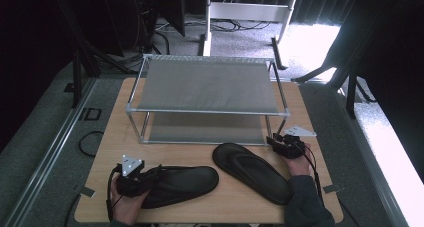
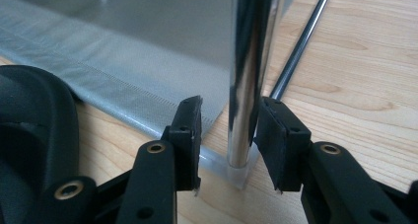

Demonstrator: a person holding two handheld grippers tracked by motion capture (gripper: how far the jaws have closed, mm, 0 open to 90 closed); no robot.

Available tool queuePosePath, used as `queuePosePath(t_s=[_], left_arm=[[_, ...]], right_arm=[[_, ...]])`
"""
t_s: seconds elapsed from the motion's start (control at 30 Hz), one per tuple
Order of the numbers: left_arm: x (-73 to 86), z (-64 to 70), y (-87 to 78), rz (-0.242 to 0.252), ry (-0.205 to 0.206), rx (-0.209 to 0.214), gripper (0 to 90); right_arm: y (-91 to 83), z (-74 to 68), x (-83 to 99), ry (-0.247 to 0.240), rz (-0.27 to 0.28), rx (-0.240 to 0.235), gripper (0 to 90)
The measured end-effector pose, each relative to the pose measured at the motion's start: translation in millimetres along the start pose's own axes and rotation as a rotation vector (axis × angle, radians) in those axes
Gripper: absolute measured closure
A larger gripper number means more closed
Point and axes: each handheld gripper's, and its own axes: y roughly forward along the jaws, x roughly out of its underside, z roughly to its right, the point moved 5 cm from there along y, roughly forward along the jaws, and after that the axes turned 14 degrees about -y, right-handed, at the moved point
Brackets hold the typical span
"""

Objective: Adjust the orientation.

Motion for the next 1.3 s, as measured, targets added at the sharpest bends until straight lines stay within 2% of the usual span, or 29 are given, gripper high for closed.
queuePosePath(t_s=[0.13,0.17,0.27,0.5,0.63,0.97,1.13,1.3], left_arm=[[2.7,-0.2,2.5,-0.029,0.011,-0.005,37.6],[5.3,0.2,4.9,-0.053,0.018,-0.001,37.6],[8.0,0.0,8.7,-0.086,0.028,-0.007,37.7],[6.0,-0.2,12.3,-0.101,0.022,0.011,42.0],[0.9,1.1,15.8,-0.115,0.048,0.019,44.5],[-20.9,7.6,29.5,-0.098,0.101,0.02,47.2],[-32.0,10.4,40.1,-0.089,0.129,0.036,46.9],[-42.4,18.7,53.7,-0.082,0.146,0.054,46.4]], right_arm=[[0.3,-0.3,0.5,-0.004,-0.004,0.0,60.2],[0.4,-0.4,0.6,-0.004,-0.005,0.001,59.9],[0.0,-0.1,1.1,-0.001,-0.005,0.002,58.9],[-1.0,1.5,1.8,0.007,-0.001,0.009,58.2],[-0.7,1.7,2.4,0.009,-0.004,0.009,57.9],[1.0,-0.1,3.4,0.001,-0.01,0.008,58.3],[1.3,-0.7,3.4,-0.003,-0.012,0.009,58.4],[2.1,-1.4,3.9,-0.003,-0.015,0.006,58.4]])
